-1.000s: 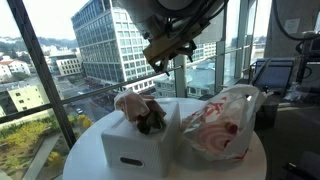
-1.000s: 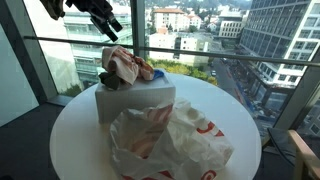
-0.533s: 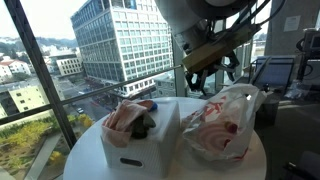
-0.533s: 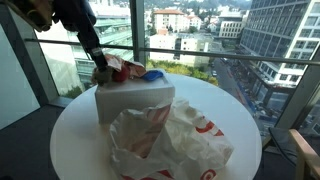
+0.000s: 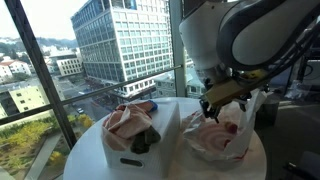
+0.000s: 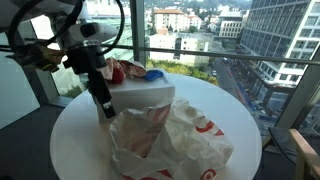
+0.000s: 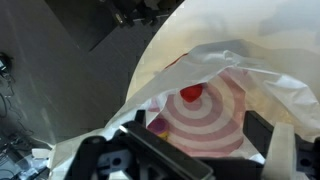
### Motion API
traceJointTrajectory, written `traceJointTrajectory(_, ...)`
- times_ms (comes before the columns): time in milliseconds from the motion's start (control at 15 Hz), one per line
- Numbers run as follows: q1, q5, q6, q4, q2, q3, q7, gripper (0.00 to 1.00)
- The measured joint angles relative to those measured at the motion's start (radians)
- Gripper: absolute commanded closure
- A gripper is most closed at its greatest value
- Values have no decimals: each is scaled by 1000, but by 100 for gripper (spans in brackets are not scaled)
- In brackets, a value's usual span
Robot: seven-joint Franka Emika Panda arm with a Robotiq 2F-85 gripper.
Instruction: Remove the object from the plastic bag and put them on the white basket
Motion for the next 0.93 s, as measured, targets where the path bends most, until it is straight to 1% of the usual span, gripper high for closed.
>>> traceJointTrajectory(200, -2, 4, 26, -2, 29, 0, -25, 0)
traceJointTrajectory(600, -3, 1, 31, -10, 49, 5, -42, 0)
traceJointTrajectory(733, -5, 3, 70, -22, 78, -2, -100, 0)
traceJointTrajectory(933, -30, -10, 190, -44, 131, -29, -205, 0)
